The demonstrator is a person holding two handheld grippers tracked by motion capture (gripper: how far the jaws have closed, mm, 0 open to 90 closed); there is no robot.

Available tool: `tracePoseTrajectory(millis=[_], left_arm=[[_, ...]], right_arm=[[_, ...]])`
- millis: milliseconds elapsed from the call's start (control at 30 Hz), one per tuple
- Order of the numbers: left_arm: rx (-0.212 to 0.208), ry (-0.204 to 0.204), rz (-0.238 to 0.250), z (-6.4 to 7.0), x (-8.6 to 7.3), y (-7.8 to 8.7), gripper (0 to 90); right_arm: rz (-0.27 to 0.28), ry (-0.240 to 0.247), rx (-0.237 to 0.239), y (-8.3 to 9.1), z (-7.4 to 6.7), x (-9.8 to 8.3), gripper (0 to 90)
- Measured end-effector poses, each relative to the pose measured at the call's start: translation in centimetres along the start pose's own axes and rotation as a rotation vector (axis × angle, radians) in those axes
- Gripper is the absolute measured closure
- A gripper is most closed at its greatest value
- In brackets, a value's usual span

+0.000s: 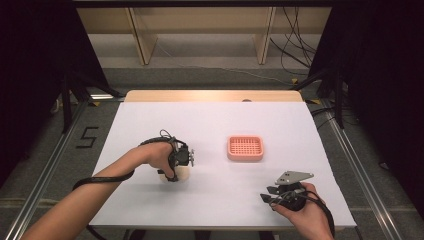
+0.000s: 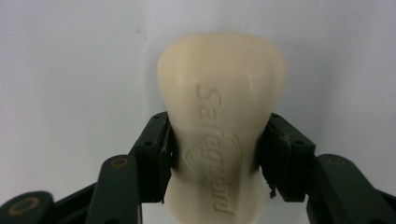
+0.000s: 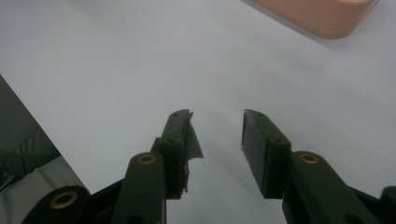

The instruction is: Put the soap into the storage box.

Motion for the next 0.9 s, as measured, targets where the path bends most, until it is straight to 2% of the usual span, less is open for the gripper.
tracePoseTrajectory(millis=[67,233,400,467,500,900], left_arm=[[-0.01,0.008,0.0,0.03,-0.03,0.01,48.4],[-0.012,-0.002,-0.003,-0.07,-0.07,0.04,49.0],[-0.018,0.012,-0.011,0.12,-0.15,0.06,49.3],[-0.011,0.014,0.001,0.2,-0.2,0.07,49.4],[-0.009,0.024,0.006,0.26,-0.26,0.08,49.4],[0.022,0.038,0.055,0.7,-0.93,0.25,49.7]], right_arm=[[-0.006,-0.018,0.007,0.04,-0.11,0.01,62.3],[-0.002,0.001,0.003,-0.04,0.03,-0.01,62.2],[-0.003,0.0,0.001,-0.04,0.02,-0.03,62.1],[-0.006,-0.013,0.006,0.03,-0.05,0.01,62.1],[-0.002,0.002,0.001,-0.05,0.03,-0.03,62.1],[-0.002,-0.002,0.005,-0.1,0.0,-0.02,62.0]])
Point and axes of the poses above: each handheld gripper's, and its own axes: y roughly backward along the jaws, x roughly out of its top, z roughly to its right, the point moved 2 cm from there along -y, roughly forward along the jaws, and after that the axes turned 3 degrees about x, right-handed, at the moved point
